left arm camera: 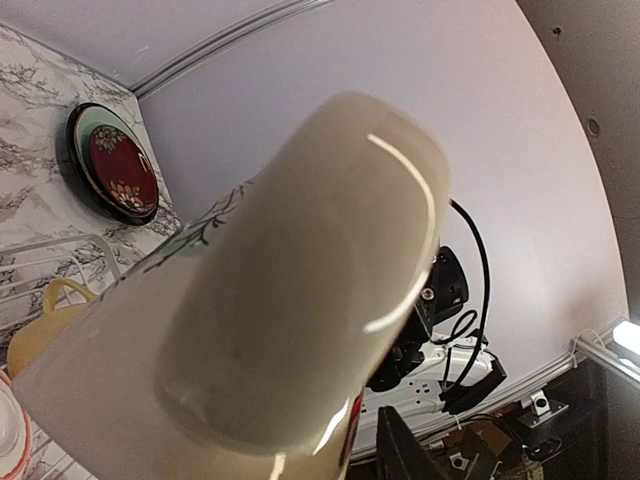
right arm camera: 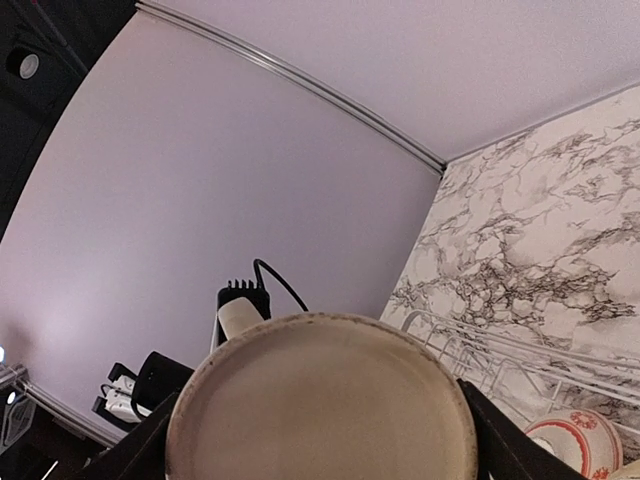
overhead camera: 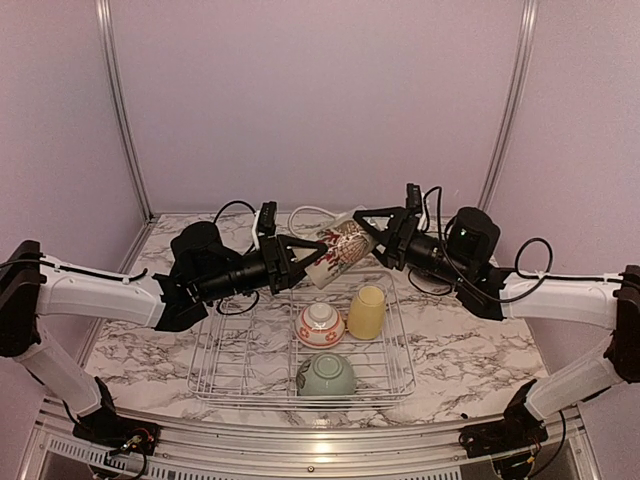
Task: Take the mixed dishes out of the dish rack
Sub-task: Pass from the right arm to the left, then place the plate at the corner of the board.
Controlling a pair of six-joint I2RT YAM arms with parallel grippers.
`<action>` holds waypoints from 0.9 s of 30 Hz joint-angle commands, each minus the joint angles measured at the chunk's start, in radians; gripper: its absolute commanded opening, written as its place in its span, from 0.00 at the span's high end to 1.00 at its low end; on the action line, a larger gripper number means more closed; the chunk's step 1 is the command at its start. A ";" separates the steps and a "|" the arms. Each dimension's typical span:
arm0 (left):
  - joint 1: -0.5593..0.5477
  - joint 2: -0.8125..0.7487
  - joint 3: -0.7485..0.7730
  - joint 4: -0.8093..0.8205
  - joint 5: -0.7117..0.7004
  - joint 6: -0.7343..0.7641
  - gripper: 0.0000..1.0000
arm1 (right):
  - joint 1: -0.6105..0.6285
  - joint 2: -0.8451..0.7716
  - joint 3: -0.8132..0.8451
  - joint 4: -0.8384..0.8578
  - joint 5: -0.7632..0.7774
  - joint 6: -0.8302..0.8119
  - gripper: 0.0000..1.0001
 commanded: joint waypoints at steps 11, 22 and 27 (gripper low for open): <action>0.000 -0.106 0.052 -0.224 -0.105 0.128 1.00 | 0.002 -0.002 0.010 0.142 -0.016 -0.007 0.50; 0.070 -0.306 0.184 -0.808 -0.343 0.356 1.00 | -0.004 -0.052 0.057 -0.175 0.095 -0.230 0.02; 0.132 -0.361 0.277 -1.070 -0.452 0.425 1.00 | -0.005 -0.075 0.061 -0.211 0.110 -0.269 0.02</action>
